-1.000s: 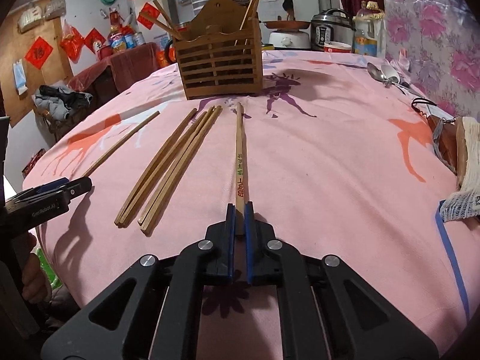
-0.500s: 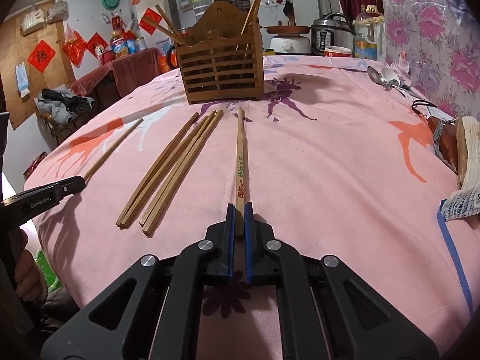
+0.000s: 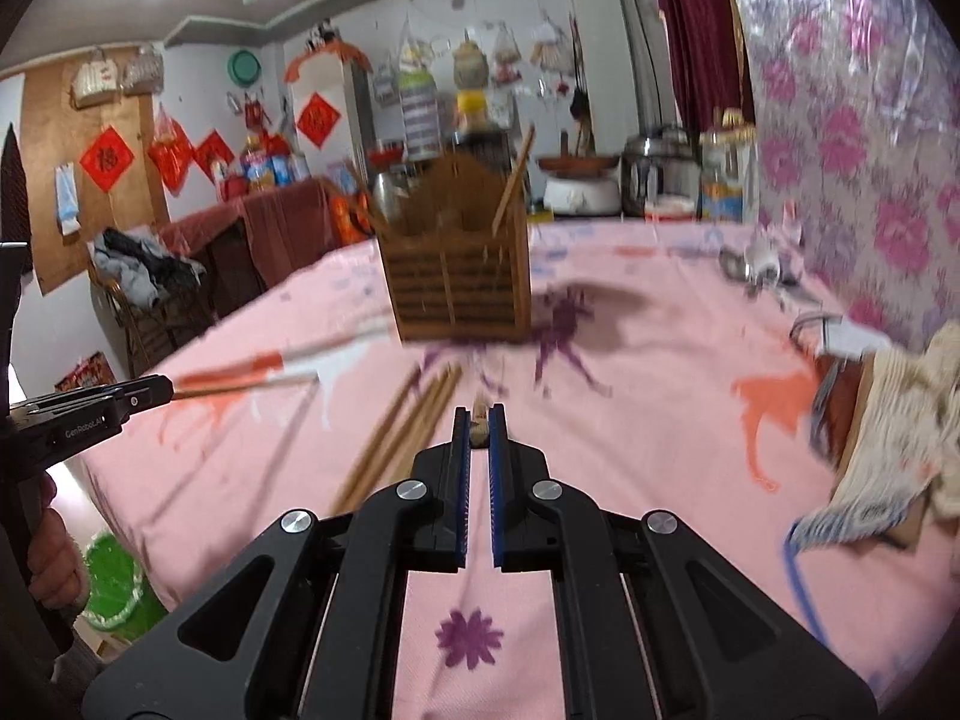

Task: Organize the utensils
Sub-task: 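Close the right tool on one chopstick while the left tool grasps another chopstick, then carry the left tool's chopstick into the wooden holder while the right tool drops its chopstick in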

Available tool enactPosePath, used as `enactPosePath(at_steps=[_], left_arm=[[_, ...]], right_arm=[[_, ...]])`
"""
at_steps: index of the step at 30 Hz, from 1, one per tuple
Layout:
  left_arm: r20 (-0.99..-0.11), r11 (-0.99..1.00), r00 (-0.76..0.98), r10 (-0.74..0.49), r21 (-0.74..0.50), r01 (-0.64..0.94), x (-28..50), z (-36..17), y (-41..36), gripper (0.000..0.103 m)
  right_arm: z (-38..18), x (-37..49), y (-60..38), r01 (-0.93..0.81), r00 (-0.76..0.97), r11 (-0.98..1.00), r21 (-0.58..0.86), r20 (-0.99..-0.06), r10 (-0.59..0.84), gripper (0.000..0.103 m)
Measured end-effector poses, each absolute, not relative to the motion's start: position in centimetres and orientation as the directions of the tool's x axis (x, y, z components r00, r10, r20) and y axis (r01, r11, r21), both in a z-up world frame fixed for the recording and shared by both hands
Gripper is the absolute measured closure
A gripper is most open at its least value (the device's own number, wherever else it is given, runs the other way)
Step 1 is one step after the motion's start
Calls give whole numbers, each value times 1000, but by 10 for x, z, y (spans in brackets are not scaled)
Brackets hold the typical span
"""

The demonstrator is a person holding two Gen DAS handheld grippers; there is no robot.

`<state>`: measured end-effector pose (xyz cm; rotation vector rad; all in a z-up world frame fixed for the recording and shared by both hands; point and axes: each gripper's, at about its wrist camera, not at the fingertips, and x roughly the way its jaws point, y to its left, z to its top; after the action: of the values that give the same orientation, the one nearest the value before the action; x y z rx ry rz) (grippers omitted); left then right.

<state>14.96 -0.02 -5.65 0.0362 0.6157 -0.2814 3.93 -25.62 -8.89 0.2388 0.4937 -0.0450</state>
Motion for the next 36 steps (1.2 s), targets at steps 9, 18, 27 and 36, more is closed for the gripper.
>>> enactPosePath(at_steps=[9, 18, 27, 36], left_arm=[[-537, 937, 776, -331, -93, 336, 151, -3, -13, 97], [-531, 918, 758, -378, -110, 381, 174, 21, -29, 97], [-530, 911, 751, -393, -115, 395, 200, 32, -42, 97], [-495, 901, 762, -418, -120, 417, 229, 67, -59, 97]], right_arm=[[-45, 38, -259, 60, 917, 977, 205, -397, 27, 97], [-31, 55, -271, 55, 923, 972, 230, -383, 39, 97], [-19, 77, -280, 60, 928, 969, 242, -370, 35, 97], [12, 109, -289, 42, 949, 970, 241, -312, 37, 97]])
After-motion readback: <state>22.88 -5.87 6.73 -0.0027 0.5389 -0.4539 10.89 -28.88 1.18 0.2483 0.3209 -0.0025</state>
